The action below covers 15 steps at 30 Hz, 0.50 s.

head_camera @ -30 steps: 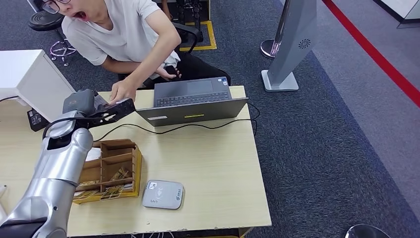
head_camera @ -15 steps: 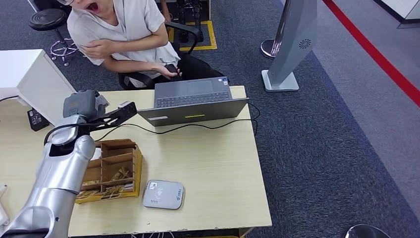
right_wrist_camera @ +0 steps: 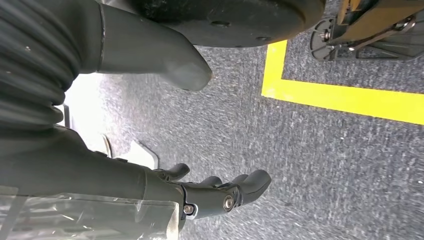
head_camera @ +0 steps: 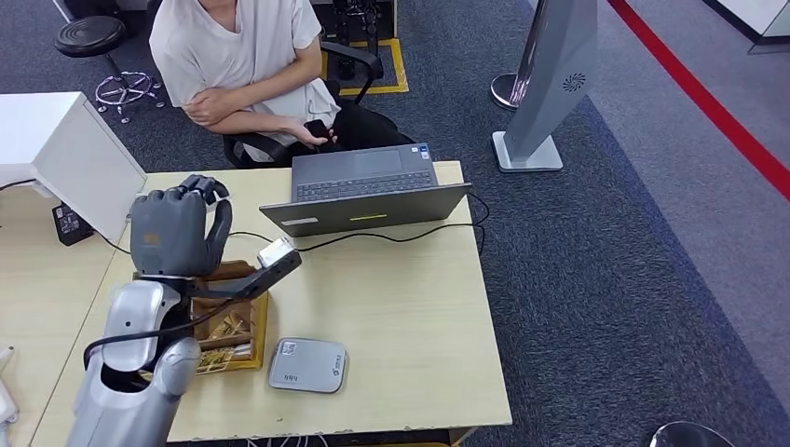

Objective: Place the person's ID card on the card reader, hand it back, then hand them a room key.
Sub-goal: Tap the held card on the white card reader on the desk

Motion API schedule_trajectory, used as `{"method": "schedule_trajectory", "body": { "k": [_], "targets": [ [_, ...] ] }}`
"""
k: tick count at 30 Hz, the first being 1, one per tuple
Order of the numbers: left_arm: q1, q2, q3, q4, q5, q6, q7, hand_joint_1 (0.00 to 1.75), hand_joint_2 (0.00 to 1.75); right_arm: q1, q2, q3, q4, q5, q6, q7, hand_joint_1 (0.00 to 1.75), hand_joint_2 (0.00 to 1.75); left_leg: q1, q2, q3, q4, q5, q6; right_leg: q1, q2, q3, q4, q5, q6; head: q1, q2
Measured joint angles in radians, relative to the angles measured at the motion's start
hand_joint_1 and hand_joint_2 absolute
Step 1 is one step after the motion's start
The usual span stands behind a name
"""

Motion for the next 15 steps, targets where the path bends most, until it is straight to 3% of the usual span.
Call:
{"method": "schedule_trajectory", "body": {
  "k": [6, 15],
  "targets": [
    [0.089, 0.011, -0.087, -0.065, -0.023, 0.015, -0.008, 1.75, 1.75, 0.000, 0.002, -0.006, 0.000, -0.003, 0.001, 0.004, 0.00, 1.75, 0.000, 0.000, 0.000, 0.000, 0.000, 0.000, 0.000, 0.000, 0.000, 0.000, 0.000, 0.000, 0.000, 0.000],
    [0.097, 0.012, -0.096, -0.067, -0.024, 0.009, -0.009, 1.75, 1.75, 0.000, 0.003, -0.007, 0.000, -0.003, 0.001, 0.005, 0.00, 1.75, 0.000, 0.000, 0.001, 0.000, 0.000, 0.000, 0.000, 0.000, 0.000, 0.000, 0.000, 0.000, 0.000, 0.000]
  ]
}}
